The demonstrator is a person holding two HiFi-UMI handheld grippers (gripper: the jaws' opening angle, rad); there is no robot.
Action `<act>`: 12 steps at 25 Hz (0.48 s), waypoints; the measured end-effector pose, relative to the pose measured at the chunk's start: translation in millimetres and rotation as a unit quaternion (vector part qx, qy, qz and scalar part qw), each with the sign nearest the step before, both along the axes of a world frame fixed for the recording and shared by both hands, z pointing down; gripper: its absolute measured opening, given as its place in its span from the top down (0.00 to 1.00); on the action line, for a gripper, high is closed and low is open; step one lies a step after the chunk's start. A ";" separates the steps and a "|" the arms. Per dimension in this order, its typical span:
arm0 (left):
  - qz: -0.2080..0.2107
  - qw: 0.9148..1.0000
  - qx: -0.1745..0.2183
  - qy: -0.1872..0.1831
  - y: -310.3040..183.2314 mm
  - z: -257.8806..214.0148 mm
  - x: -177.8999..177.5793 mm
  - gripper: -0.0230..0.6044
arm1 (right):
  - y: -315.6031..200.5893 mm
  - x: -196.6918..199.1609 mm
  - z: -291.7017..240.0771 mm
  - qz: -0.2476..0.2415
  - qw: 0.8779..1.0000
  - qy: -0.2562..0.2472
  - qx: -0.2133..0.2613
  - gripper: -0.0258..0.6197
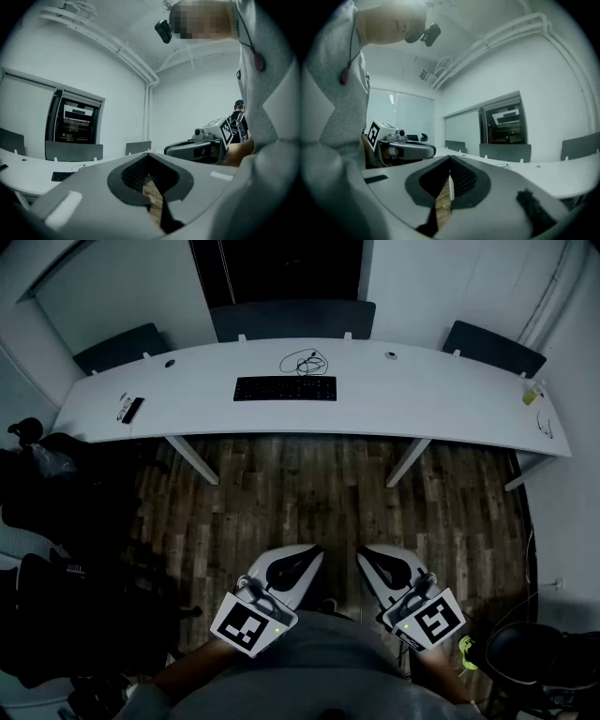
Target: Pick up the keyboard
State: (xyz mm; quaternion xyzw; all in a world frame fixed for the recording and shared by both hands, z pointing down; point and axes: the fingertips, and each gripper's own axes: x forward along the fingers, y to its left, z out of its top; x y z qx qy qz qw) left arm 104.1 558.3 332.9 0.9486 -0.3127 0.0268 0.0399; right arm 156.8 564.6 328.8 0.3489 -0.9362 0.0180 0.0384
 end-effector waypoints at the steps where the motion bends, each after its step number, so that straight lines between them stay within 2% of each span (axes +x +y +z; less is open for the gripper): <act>1: 0.000 1.000 -0.005 0.000 -0.5 1.5 0.1 0.96 | -0.2 0.4 1.3 0.001 1.000 0.002 -0.001 0.95; 7: -0.002 1.000 -0.001 -0.004 -3.1 1.3 3.7 0.96 | -5.4 1.2 5.6 -0.001 1.000 0.013 -0.008 0.95; 12: -0.006 1.000 -0.016 0.001 -5.1 6.8 5.0 0.96 | -8.8 4.7 5.8 0.002 1.000 -0.003 -0.009 0.95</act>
